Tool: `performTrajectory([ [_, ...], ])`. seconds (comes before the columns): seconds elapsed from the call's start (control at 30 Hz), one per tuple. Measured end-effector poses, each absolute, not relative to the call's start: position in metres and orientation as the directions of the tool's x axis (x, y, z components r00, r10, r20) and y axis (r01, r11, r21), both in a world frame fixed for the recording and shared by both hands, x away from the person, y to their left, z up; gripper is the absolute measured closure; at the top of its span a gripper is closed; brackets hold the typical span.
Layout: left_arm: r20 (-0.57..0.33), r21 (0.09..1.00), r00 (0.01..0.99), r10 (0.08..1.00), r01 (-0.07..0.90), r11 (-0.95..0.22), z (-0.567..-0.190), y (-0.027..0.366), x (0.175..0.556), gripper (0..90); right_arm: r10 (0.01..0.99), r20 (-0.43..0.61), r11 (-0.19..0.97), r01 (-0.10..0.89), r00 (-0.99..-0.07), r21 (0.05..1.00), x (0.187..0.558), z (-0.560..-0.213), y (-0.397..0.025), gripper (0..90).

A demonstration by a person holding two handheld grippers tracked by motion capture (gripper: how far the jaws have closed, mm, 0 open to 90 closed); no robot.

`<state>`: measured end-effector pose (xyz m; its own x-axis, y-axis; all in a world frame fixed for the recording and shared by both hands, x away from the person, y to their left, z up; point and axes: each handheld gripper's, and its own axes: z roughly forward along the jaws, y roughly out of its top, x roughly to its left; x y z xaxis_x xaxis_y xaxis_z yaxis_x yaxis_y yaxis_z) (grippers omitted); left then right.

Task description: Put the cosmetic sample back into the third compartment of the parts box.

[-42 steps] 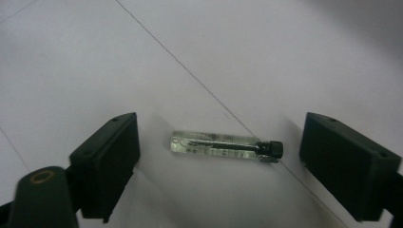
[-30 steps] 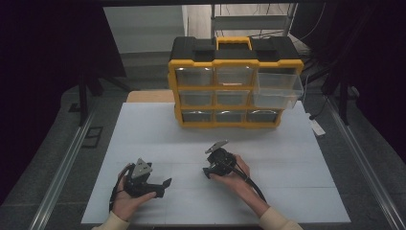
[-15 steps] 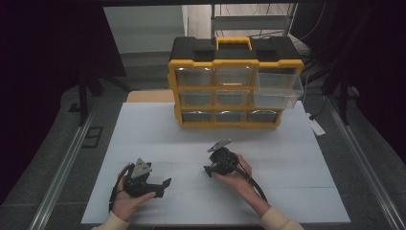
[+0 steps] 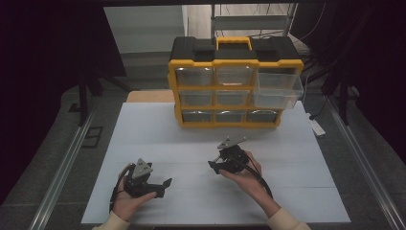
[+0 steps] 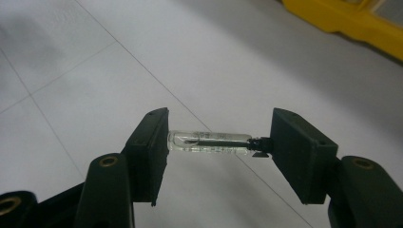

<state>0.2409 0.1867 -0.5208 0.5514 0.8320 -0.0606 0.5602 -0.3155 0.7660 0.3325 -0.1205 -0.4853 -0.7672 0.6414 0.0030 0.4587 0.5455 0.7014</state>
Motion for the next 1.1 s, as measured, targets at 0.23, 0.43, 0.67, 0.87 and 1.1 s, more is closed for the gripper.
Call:
performTrajectory([
  [0.23,-0.058,0.766,0.555,0.83,0.557,-0.32,-0.521,0.186,0.241,5.9,0.669,0.001,0.5,0.451,-0.743,0.74,0.329,-0.476,-0.133,40.0],
  [0.43,-0.055,0.77,0.555,0.83,0.553,-0.318,-0.52,0.186,0.241,6.0,0.682,0.004,0.473,0.445,-0.731,0.76,0.329,-0.47,-0.139,39.9],
  [0.67,-0.053,0.77,0.558,0.828,0.551,-0.322,-0.52,0.185,0.241,6.0,0.67,0.0,0.457,0.412,-0.743,0.789,0.327,-0.464,-0.141,39.9],
  [0.87,-0.052,0.77,0.561,0.826,0.549,-0.324,-0.52,0.185,0.241,6.0,0.667,-0.01,0.436,0.379,-0.745,0.816,0.324,-0.455,-0.145,39.9],
  [1.1,-0.053,0.769,0.561,0.826,0.551,-0.325,-0.521,0.185,0.242,6.0,0.679,-0.018,0.398,0.348,-0.734,0.849,0.323,-0.444,-0.151,39.9],
])
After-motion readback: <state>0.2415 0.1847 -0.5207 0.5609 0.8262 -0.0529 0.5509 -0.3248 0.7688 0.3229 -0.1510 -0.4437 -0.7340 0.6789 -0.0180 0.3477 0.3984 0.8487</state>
